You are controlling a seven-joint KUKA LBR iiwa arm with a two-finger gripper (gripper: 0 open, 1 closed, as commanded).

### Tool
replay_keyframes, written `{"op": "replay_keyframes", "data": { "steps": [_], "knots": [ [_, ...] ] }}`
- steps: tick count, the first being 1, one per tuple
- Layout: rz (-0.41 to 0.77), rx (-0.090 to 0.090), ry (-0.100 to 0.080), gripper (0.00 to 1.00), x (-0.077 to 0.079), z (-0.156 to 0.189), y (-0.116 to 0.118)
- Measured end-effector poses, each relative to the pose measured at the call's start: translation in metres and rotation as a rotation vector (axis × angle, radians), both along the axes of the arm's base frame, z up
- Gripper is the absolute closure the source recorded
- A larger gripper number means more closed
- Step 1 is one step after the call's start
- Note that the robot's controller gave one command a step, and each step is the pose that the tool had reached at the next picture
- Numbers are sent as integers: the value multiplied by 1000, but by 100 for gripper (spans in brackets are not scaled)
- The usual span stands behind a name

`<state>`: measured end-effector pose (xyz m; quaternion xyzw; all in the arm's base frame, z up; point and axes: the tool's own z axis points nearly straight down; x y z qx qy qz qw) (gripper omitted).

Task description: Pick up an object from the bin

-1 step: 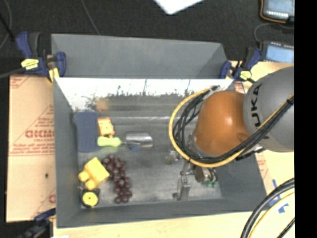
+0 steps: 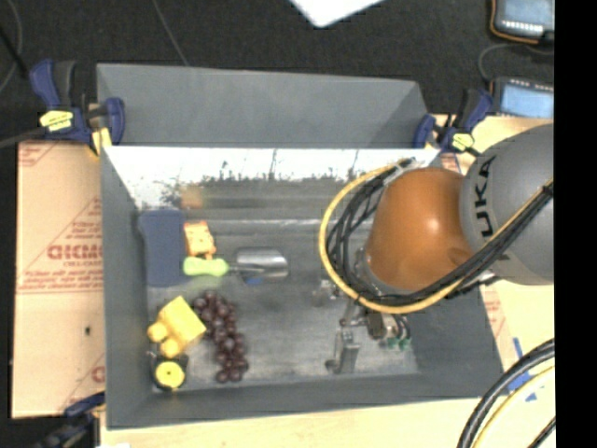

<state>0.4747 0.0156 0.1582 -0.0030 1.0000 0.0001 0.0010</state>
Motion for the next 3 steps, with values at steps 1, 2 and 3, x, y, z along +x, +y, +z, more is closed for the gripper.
{"op": "replay_keyframes", "data": {
  "steps": [1, 2, 3],
  "knots": [
    [-35, -1, 1, 0, 50, -20, 31],
    [40, 3, -3, 0, 74, -40, 45],
    [159, -2, -1, 0, 89, -42, 49]
  ]
}}
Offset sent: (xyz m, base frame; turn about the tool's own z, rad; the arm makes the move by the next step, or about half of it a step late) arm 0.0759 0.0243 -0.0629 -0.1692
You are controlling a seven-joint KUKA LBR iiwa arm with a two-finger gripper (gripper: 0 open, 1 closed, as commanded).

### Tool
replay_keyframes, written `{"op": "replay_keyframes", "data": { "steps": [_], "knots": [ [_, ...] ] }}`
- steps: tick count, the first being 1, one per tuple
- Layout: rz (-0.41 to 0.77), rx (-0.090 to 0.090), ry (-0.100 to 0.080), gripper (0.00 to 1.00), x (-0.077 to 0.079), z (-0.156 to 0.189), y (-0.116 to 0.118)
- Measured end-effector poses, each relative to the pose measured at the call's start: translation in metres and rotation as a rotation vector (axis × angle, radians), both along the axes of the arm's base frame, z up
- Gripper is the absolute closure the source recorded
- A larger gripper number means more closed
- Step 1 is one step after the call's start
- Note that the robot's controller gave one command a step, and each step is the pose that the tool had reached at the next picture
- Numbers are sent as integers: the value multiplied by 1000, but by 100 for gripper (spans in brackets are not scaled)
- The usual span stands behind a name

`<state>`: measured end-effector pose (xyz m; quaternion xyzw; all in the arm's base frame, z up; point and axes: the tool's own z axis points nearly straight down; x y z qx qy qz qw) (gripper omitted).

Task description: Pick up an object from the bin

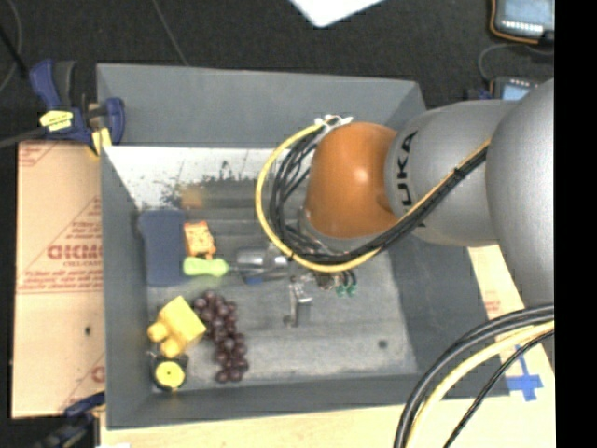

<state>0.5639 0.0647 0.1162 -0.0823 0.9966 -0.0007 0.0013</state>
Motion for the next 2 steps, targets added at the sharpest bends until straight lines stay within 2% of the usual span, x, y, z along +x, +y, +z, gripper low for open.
{"op": "replay_keyframes", "data": {
  "steps": [1, 2],
  "knots": [
    [-189, 5, -6, 0, 14, -15, 21],
    [-37, 3, -7, 100, 45, -43, 70]
  ]
}}
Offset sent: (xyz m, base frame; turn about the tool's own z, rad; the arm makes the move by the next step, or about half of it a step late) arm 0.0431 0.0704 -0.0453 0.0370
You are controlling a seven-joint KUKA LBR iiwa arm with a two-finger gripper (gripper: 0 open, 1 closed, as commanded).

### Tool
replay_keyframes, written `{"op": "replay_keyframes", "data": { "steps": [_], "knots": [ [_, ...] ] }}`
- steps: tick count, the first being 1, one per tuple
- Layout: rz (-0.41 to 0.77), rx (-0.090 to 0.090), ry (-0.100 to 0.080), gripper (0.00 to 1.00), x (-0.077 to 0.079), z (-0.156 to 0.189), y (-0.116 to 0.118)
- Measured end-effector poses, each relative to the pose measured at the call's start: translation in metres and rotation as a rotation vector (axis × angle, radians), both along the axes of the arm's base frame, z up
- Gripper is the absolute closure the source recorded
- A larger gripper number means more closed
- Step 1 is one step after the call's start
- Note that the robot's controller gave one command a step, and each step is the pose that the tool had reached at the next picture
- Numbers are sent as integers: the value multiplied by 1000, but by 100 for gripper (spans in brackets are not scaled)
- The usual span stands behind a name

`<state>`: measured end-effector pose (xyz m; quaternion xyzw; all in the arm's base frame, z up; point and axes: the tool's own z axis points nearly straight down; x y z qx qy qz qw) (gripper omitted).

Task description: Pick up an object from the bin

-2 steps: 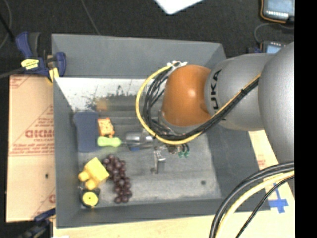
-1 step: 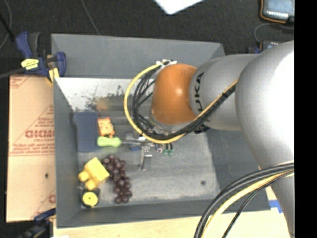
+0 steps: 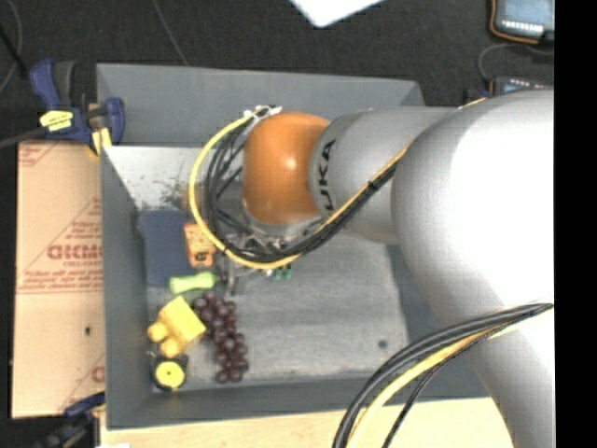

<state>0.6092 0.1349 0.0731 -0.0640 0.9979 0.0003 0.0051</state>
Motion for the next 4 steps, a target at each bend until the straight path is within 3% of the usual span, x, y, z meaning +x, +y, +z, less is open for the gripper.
{"op": "replay_keyframes", "data": {
  "steps": [1, 2, 3, 4],
  "knots": [
    [0, 0, 0, 100, 0, 0, 0],
    [18, -3, 10, 100, -1, 36, -4],
    [26, 0, -7, 100, 9, 71, 1],
    [65, -2, -1, 100, 13, 30, -11]
  ]
}}
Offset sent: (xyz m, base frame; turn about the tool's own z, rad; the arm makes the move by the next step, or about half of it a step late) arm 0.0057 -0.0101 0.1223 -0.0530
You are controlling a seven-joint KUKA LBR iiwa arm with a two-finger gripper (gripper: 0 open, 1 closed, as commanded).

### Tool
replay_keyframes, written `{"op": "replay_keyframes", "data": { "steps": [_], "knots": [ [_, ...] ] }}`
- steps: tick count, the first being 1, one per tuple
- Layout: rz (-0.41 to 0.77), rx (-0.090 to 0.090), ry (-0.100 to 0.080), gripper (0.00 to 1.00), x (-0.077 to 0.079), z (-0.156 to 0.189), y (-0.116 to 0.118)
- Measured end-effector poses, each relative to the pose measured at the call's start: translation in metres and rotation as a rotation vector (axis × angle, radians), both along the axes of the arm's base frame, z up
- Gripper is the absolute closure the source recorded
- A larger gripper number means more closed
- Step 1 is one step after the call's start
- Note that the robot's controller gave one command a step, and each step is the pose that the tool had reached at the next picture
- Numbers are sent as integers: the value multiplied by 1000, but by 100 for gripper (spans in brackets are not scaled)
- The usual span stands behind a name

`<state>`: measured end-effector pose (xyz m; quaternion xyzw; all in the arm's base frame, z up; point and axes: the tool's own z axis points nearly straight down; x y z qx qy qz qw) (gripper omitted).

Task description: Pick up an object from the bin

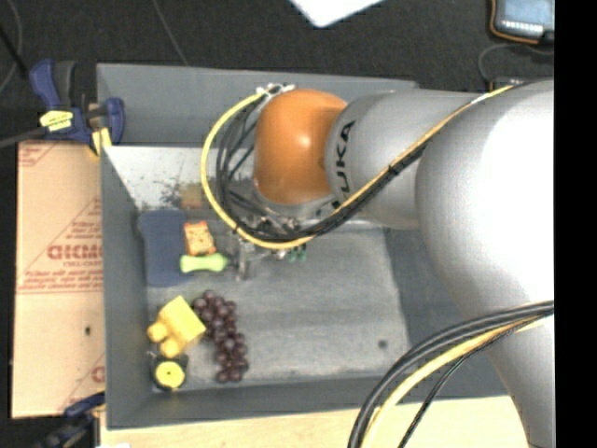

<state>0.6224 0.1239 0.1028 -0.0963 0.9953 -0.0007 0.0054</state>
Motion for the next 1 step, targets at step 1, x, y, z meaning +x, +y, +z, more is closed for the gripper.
{"op": "replay_keyframes", "data": {
  "steps": [1],
  "knots": [
    [-9, 2, -12, 100, 18, 107, 4]
  ]
}}
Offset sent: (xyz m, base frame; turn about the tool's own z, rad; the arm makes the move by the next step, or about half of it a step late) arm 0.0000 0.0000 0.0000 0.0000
